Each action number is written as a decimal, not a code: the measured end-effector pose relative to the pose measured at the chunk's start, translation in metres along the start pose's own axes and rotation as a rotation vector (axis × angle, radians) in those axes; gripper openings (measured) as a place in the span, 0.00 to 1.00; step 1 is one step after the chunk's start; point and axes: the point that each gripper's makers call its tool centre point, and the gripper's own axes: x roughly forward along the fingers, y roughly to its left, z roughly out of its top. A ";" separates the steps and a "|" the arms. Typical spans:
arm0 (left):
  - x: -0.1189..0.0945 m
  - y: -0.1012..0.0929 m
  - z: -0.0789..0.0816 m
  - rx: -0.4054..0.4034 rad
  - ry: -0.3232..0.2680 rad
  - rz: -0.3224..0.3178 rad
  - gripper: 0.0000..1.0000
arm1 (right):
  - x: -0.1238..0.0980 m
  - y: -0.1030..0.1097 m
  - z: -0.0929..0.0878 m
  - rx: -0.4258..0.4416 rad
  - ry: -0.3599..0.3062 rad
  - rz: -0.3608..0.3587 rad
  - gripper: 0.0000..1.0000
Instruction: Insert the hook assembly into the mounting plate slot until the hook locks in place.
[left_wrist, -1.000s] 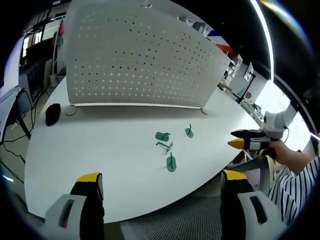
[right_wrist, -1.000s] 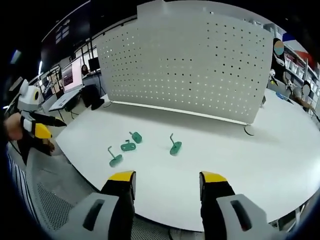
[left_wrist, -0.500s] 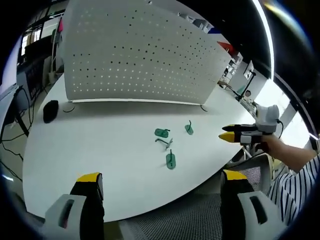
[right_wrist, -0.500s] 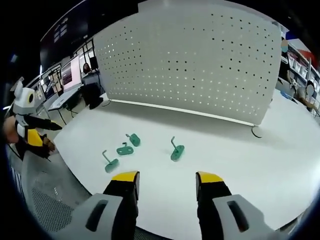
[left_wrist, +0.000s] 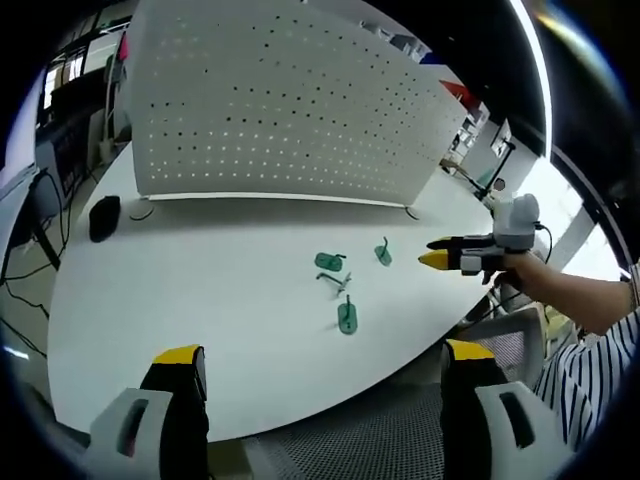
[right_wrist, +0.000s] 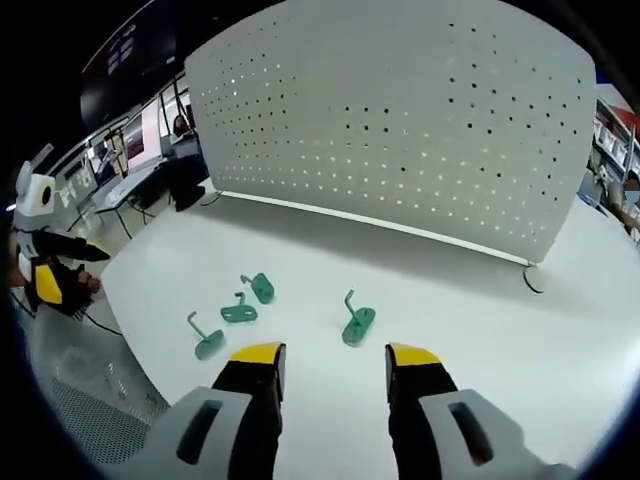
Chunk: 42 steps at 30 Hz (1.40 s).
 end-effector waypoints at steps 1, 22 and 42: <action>0.000 0.000 0.000 0.001 -0.001 0.001 1.00 | 0.002 0.000 0.000 0.004 0.003 0.001 0.36; 0.001 0.010 0.001 0.000 0.011 0.033 1.00 | 0.042 -0.008 0.001 0.107 0.063 0.005 0.32; 0.009 0.020 -0.004 -0.032 0.028 0.042 1.00 | 0.082 -0.008 0.006 0.066 0.156 0.028 0.19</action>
